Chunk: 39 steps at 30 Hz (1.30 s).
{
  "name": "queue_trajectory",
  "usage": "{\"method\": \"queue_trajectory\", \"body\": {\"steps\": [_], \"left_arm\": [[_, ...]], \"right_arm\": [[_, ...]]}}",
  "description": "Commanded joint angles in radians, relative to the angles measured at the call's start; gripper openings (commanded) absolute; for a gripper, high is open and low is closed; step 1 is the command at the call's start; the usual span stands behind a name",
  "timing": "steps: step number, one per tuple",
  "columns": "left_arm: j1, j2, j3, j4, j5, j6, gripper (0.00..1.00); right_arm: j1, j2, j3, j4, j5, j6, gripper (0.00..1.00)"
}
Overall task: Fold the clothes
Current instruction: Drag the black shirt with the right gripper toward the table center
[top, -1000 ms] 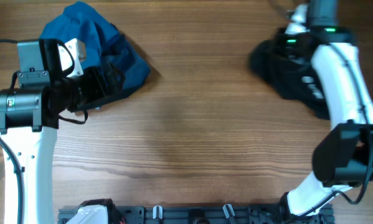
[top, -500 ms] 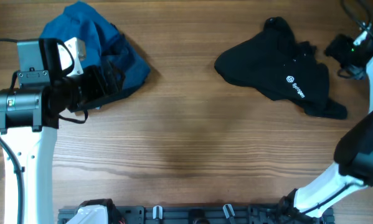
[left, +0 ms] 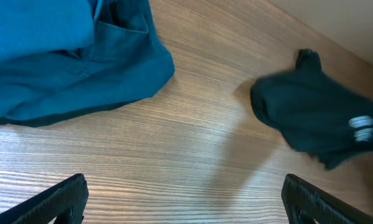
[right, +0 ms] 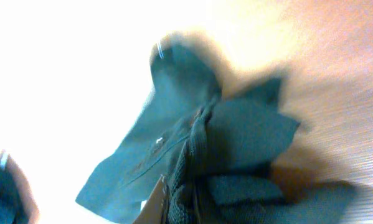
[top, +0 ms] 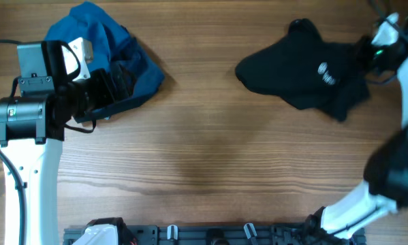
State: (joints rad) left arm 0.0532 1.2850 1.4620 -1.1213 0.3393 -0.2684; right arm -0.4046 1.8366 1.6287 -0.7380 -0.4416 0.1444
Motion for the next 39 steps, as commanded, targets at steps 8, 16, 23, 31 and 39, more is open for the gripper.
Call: {"method": "queue_trajectory", "body": {"steps": [8,16,23,31,39], "left_arm": [[-0.004,-0.002,0.02,0.014,0.013,-0.008,1.0],[-0.004,-0.002,0.02,0.061,0.012,-0.008,1.0],[-0.004,-0.002,0.02,0.059,0.012,-0.007,1.0],[-0.004,-0.002,0.02,0.061,0.012,-0.008,1.0],[-0.004,-0.002,0.02,0.064,0.012,-0.008,1.0]], "right_arm": [[-0.137,-0.414,0.142,0.204,-0.048,0.141,0.04],[0.116,-0.422,0.204,0.426,-0.636,0.397,0.04],[0.128,-0.472,0.237,0.373,-0.816,0.364,0.06],[0.131,-0.279,0.214,-0.166,-0.132,-0.03,0.09],[0.077,0.113,0.213,-0.175,0.183,-0.029,0.7]]}}
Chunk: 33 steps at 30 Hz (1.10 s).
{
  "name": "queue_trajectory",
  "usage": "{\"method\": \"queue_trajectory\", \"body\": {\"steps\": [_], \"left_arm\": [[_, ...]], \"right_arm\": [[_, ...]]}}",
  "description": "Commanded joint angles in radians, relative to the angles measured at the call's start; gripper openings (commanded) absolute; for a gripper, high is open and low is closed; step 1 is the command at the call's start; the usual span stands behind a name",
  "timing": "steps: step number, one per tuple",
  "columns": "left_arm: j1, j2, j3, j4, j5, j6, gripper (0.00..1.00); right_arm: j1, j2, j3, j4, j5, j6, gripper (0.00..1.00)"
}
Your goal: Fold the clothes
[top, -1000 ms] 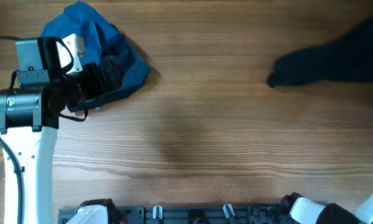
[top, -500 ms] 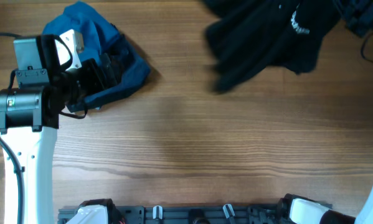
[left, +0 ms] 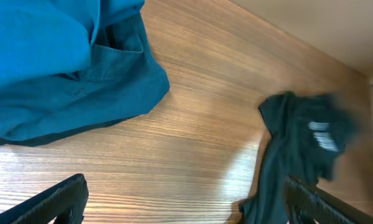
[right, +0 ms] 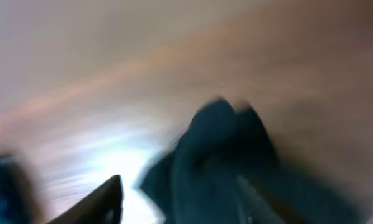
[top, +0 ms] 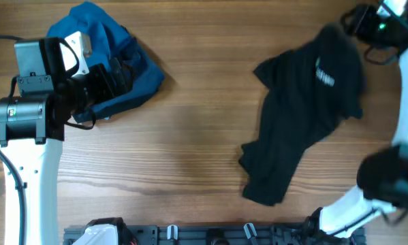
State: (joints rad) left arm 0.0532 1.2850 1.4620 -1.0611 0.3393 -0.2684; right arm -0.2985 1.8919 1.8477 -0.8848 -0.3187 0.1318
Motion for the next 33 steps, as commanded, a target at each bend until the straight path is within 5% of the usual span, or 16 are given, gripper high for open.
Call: {"method": "queue_trajectory", "body": {"steps": [1,10,16,23,29,30,33], "left_arm": [[-0.004,-0.002,0.02,0.003,0.013,-0.008,1.0],[-0.005,0.0,0.02,-0.001,0.012,-0.008,1.0],[-0.033,0.001,0.02,-0.002,0.012,-0.008,1.0],[-0.063,0.001,0.02,-0.027,0.012,-0.007,1.0],[-0.063,0.001,0.02,-0.035,0.012,-0.007,1.0],[-0.063,0.001,0.02,-0.035,0.012,-0.007,1.0],[-0.063,0.001,0.02,-0.034,0.008,0.003,1.0]], "right_arm": [[-0.037,0.086,-0.006,-0.059,0.021,-0.016,0.82],[0.151,0.128,-0.03,-0.134,-0.146,-0.024,0.82],[0.447,0.258,-0.07,0.037,0.269,0.09,0.79],[0.512,0.412,-0.07,0.126,0.424,0.192,0.73],[0.52,0.463,-0.07,0.113,0.415,0.219,0.24],[0.524,0.462,-0.069,0.103,0.399,0.216,0.04],[0.529,0.423,-0.022,0.066,0.245,0.095,0.04]]}}
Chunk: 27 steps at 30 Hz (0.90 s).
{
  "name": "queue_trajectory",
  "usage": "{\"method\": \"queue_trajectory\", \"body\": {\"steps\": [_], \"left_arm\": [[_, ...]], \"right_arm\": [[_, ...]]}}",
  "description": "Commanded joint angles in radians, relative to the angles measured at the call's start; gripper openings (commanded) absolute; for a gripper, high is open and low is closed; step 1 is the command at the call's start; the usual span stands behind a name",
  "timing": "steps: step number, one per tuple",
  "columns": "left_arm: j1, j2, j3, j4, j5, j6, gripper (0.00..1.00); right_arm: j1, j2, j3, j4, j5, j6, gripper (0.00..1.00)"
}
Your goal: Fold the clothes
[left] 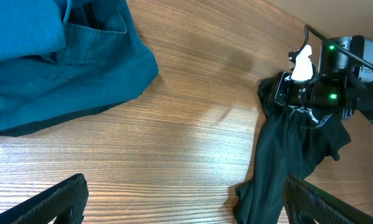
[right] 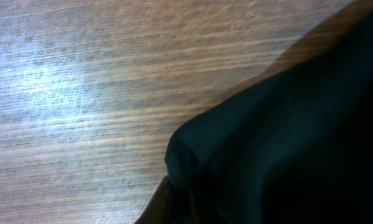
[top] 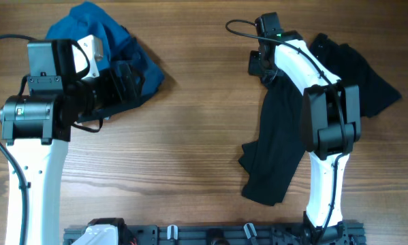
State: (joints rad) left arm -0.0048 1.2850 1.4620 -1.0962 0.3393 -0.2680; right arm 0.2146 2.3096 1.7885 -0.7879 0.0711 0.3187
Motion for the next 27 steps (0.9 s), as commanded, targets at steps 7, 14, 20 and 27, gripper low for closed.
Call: {"method": "queue_trajectory", "body": {"steps": [7,14,20,27], "left_arm": [[-0.005,0.001,0.02,0.016,-0.053,0.003,1.0],[-0.005,0.001,0.02,0.042,-0.053,0.003,1.0],[-0.005,0.007,0.02,0.038,-0.052,0.003,1.0],[-0.092,0.071,0.017,-0.002,-0.055,0.056,1.0]], "right_arm": [[0.058,-0.255,0.098,0.047,-0.764,-0.252,0.04],[0.306,-0.268,0.086,0.046,-0.773,-0.331,0.06],[0.274,-0.277,0.086,0.024,-0.306,-0.17,0.64],[-0.074,-0.249,0.062,-0.042,-0.297,-0.079,0.75]]}}
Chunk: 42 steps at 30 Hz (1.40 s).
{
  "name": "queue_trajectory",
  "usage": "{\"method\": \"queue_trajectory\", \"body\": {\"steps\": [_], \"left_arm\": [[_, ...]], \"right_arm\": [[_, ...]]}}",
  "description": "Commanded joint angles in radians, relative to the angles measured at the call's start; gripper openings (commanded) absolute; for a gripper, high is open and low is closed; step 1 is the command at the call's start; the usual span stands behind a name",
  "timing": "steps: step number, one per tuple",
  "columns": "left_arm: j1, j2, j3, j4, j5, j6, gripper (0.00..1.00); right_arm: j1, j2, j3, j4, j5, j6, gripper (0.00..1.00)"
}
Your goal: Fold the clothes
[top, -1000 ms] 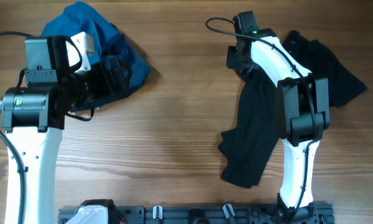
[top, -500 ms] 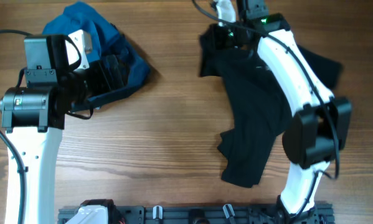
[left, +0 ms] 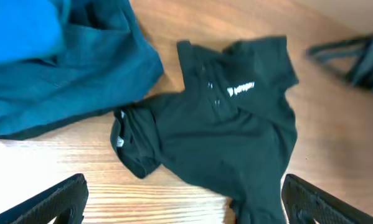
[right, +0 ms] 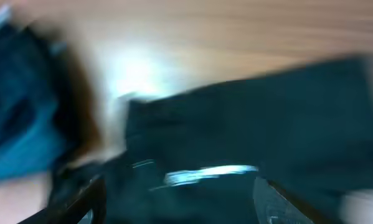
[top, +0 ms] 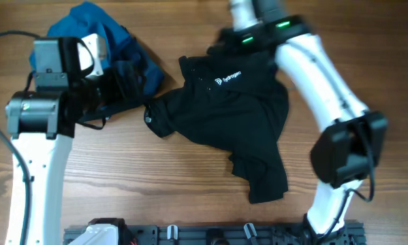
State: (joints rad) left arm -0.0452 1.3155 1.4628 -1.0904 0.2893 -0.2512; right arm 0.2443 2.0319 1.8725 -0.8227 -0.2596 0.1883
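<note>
A black shirt [top: 238, 112] lies loosely spread at mid-table, its white logo [top: 228, 78] facing up and one end trailing toward the front [top: 266, 184]. In the left wrist view the shirt [left: 230, 130] fills the centre. My right gripper [top: 221, 39] hovers over the shirt's back edge. In its blurred wrist view the right gripper [right: 180, 202] is open, with the fabric below and nothing between the fingers. A crumpled blue garment [top: 88, 30] lies at the back left. My left gripper [top: 127, 76] stands open beside it, and the left gripper [left: 186, 202] looks toward the black shirt.
The black shirt's left sleeve [top: 156, 119] nearly touches the blue garment [left: 55, 68]. A black rail [top: 210, 235] with the arm bases runs along the table's front edge. The right arm [top: 326, 88] reaches across the right side of the table.
The black shirt was a long bunched strip at the right, with the right gripper shut on its edge. Now it lies spread at mid-table, logo up, and the right gripper is open above it.
The black shirt first lay in a heap at the back right with the right gripper at it. Then it was drawn out lengthwise from that corner, then held at the back centre. Now it lies released in the middle. The left gripper stayed open by the blue garment.
</note>
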Motion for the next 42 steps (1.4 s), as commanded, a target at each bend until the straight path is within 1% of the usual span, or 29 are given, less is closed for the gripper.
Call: {"method": "queue_trajectory", "body": {"steps": [1,4,9,11,14,15,16,17,18,19,21,24,26,28,29,30,31,33,35,37,38,40,42], "left_arm": [[-0.069,0.055,0.016,-0.017,-0.016,0.039,1.0],[-0.131,0.122,0.007,-0.067,-0.075,0.039,0.99],[-0.201,0.243,0.007,-0.102,-0.078,0.035,0.99],[-0.218,0.27,0.007,-0.105,-0.078,0.035,1.0],[-0.228,0.278,0.007,-0.103,-0.078,0.035,0.99],[-0.228,0.278,0.007,-0.103,-0.078,0.035,0.99],[-0.228,0.278,0.007,-0.103,-0.078,0.035,1.0],[-0.228,0.278,0.007,-0.103,-0.078,0.035,1.0],[-0.228,0.278,0.007,-0.102,-0.078,0.035,1.0],[-0.228,0.278,0.007,-0.098,-0.078,0.035,0.99],[-0.228,0.278,0.007,-0.091,-0.078,0.035,1.0],[-0.228,0.278,0.007,-0.084,-0.078,0.035,1.0],[-0.228,0.278,0.007,-0.082,-0.078,0.035,1.0],[-0.228,0.28,0.007,-0.077,-0.078,0.035,1.0],[-0.228,0.282,0.007,-0.076,-0.078,0.035,1.0],[-0.228,0.285,0.007,-0.077,-0.078,0.035,1.0],[-0.228,0.289,0.007,-0.077,-0.078,0.035,1.0],[-0.233,0.293,0.007,-0.077,-0.078,0.035,1.0],[-0.24,0.3,0.007,-0.073,-0.078,0.035,1.0],[-0.249,0.312,0.007,-0.06,-0.078,0.036,1.0],[-0.257,0.322,0.007,-0.043,-0.078,0.035,1.0],[-0.273,0.354,0.007,0.005,-0.078,0.035,1.0],[-0.292,0.395,0.007,0.087,-0.077,0.035,0.98]], "right_arm": [[-0.131,0.047,-0.023,-0.008,0.035,0.05,0.75],[-0.181,0.117,-0.023,0.012,0.035,0.051,0.7],[-0.198,0.246,-0.023,0.072,0.034,0.105,0.65],[-0.194,0.294,-0.023,0.074,0.053,0.145,0.62],[-0.193,0.337,-0.023,0.059,0.129,0.21,0.61],[-0.192,0.347,-0.023,0.066,0.134,0.21,0.58],[-0.192,0.35,-0.023,0.079,0.123,0.203,0.43],[-0.192,0.349,-0.022,0.099,0.082,0.161,0.2],[-0.192,0.341,-0.018,0.111,0.047,0.116,0.06],[-0.197,0.33,-0.012,0.117,0.028,0.083,0.04],[-0.22,0.282,0.014,0.114,0.027,0.04,0.04],[-0.303,0.169,0.092,0.135,0.104,0.047,0.04],[-0.357,0.114,0.127,0.212,0.089,0.047,0.04],[-0.409,0.07,0.128,0.314,0.047,0.047,0.04],[-0.428,0.065,0.129,0.335,0.045,0.047,0.04],[-0.45,0.064,0.129,0.335,0.045,0.051,0.31],[-0.466,0.065,0.128,0.306,0.045,0.059,0.51],[-0.487,0.069,0.128,0.224,0.046,0.077,0.72],[-0.501,0.069,0.128,0.093,0.045,0.077,0.86],[-0.504,0.069,0.128,-0.027,0.036,0.076,0.87],[-0.503,0.069,0.128,-0.121,0.021,0.073,0.87],[-0.494,0.07,0.126,-0.247,0.004,0.072,0.87],[-0.477,0.07,0.113,-0.319,-0.024,0.043,0.87]]}}
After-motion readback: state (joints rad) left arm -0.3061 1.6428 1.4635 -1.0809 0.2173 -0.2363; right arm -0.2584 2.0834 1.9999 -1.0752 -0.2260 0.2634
